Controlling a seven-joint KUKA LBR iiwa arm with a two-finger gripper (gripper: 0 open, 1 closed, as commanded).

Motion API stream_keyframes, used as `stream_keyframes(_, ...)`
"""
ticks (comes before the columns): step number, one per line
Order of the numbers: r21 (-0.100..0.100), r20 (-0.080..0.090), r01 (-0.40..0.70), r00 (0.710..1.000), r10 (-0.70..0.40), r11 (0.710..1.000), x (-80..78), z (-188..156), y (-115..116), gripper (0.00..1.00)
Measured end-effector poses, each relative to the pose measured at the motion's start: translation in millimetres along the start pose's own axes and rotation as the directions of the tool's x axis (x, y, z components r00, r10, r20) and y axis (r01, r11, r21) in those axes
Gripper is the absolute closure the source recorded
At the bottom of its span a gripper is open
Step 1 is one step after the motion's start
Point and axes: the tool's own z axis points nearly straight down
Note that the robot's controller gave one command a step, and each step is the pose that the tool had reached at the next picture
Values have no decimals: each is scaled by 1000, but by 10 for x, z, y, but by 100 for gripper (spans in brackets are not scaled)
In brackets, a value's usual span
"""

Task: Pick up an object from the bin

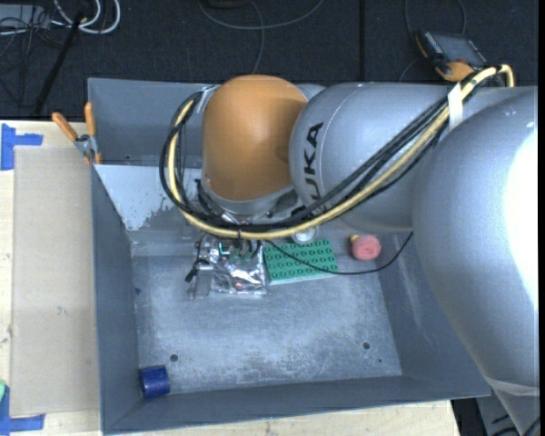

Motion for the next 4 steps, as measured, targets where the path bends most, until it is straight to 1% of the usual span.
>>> stream_keyframes(1, 1, 1, -512, 859, 512, 859, 549, 498, -515, 0)
stream_keyframes(2, -4, 5, -594, 804, 594, 804, 164, 1015, -669, 0)
stream_keyframes(3, -6, 5, -596, 803, 596, 803, 163, 990, -662, 100)
stream_keyframes(4, -10, 5, -601, 799, 601, 799, 310, 539, 63, 100)
